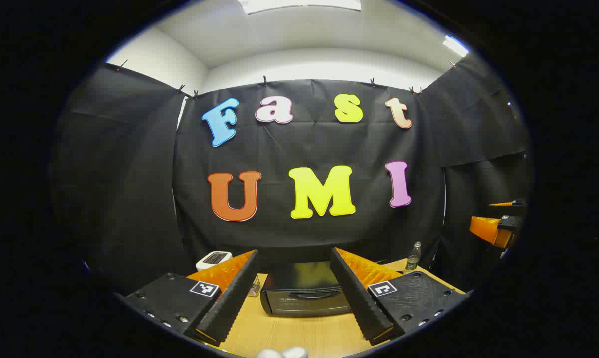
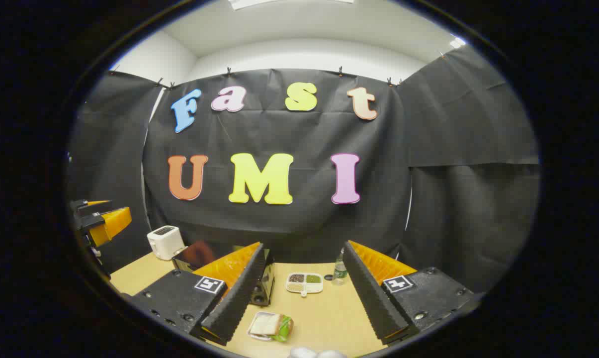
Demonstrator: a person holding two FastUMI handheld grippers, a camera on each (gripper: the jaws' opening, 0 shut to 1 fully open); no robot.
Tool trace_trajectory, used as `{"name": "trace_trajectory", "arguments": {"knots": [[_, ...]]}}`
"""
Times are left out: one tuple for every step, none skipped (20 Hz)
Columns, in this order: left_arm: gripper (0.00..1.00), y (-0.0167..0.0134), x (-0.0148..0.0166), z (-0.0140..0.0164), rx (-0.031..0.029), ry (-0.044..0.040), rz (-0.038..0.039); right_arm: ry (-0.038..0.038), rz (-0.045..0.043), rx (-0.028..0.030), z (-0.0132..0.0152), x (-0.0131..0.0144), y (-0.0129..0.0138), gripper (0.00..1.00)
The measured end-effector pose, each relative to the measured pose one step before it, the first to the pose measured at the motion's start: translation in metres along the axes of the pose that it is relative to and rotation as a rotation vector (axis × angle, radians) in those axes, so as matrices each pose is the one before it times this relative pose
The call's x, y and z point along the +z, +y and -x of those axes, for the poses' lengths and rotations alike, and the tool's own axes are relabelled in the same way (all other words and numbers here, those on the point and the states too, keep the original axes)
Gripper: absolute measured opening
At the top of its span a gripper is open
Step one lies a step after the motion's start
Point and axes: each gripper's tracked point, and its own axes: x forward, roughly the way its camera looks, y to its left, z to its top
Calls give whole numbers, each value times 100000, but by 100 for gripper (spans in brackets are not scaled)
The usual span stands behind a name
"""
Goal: Open the electric oven with the left hand, put the food in, and close the electric oven.
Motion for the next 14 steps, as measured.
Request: {"name": "trace_trajectory", "arguments": {"knots": [[93,-143,-2,-85,-323,341,439,249,-237,-521,-196,-151,-150,96],[93,67,197,90,103,-438,-97,129,-183,-335,-179,63,-178,100],[94,39,111,-115,203,-24,-246,-253,-365,241,-53,143,37,100],[94,99,158,31,186,19,-78,-73,-175,-115,-25,239,116,96],[93,65,211,82,95,-604,-272,-469,52,200,92,25,1,96],[93,128,142,37,253,-130,-333,-195,223,-338,-24,177,-27,100],[93,186,307,73,260,-976,-1108,-298,199,94,-55,183,-73,96],[93,56,73,-18,54,-271,-807,-347,129,-119,70,199,70,96],[93,-64,77,-105,-333,-264,-126,-92,110,67,-81,160,150,96],[93,-64,-119,100,-105,351,102,-419,-87,-218,94,223,23,96],[93,96,139,27,57,93,414,-225,20,219,-58,184,77,96],[93,52,78,23,63,-239,329,-494,50,-202,62,118,4,95],[93,-27,-104,7,-93,34,344,111,289,70,25,-78,28,96],[93,-82,-66,-107,-5,23,0,188,156,-138,-48,-55,-35,96]]}}
